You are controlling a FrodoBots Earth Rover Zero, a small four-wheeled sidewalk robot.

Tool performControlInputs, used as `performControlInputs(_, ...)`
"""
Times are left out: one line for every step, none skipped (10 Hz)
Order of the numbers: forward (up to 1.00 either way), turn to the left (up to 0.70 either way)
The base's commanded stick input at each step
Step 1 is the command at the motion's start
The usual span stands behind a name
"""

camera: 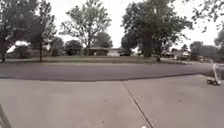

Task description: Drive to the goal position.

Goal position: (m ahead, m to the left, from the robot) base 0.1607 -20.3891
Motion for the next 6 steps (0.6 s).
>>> performControlInputs(0.70, 0.00)
performControlInputs(0.70, 0.00)
performControlInputs(0.70, 0.00)
performControlInputs(0.70, 0.00)
performControlInputs(0.70, 0.00)
performControlInputs(0.70, -0.05)
